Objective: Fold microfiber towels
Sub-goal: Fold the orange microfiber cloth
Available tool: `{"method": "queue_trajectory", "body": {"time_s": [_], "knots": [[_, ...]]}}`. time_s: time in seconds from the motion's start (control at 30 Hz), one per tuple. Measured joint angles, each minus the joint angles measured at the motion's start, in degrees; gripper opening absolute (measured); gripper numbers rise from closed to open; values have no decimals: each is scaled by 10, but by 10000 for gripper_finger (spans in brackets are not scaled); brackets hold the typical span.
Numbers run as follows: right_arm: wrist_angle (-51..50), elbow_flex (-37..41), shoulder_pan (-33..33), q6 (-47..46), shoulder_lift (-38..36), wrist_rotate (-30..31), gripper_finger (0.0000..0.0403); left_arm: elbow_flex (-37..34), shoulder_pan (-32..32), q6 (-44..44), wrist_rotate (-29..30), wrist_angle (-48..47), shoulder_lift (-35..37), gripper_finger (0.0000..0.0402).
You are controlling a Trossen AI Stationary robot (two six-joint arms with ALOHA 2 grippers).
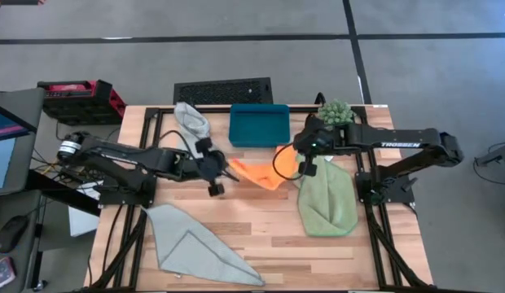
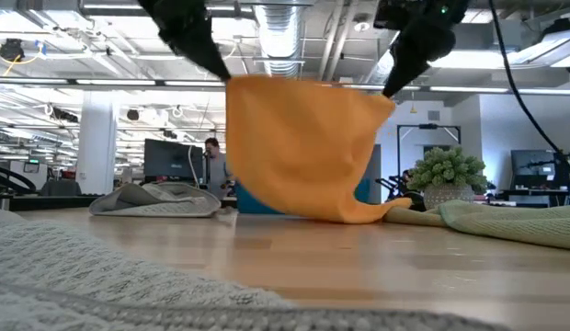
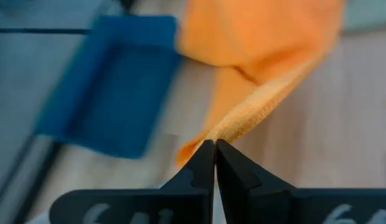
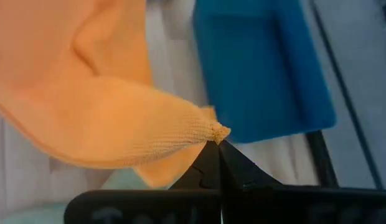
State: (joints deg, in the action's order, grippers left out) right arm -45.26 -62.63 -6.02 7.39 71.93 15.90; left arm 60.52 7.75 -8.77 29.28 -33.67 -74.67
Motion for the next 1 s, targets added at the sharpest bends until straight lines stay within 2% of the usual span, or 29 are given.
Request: {"method": "queue_trajectory", "body": {"time_s": [0.1, 0.23, 0.4, 0.53, 0.67, 0.77, 0.9, 1.0], "knots": [[31, -1, 6, -9, -18, 45, 6, 29, 0, -7, 56, -25, 9, 0], [45, -7, 16, -9, -32, 142, 5, 68, -2, 7, 128, -31, 10, 0], [47, -45, 27, 15, -32, 229, 5, 119, -11, 14, 173, -44, 7, 0], [46, -84, 31, 34, -29, 232, 5, 161, -14, 16, 203, -60, 7, 0], [38, -104, 30, 36, -30, 232, 5, 194, -14, 13, 204, -97, 7, 0], [25, -104, 29, 32, -30, 232, 5, 211, -14, -25, 202, -139, 7, 0], [-16, -104, 36, 16, -30, 217, 6, 230, -14, -89, 170, -213, 7, 0], [-48, -104, 45, 0, -31, 212, 7, 235, -14, -132, 119, -261, 7, 0]]}}
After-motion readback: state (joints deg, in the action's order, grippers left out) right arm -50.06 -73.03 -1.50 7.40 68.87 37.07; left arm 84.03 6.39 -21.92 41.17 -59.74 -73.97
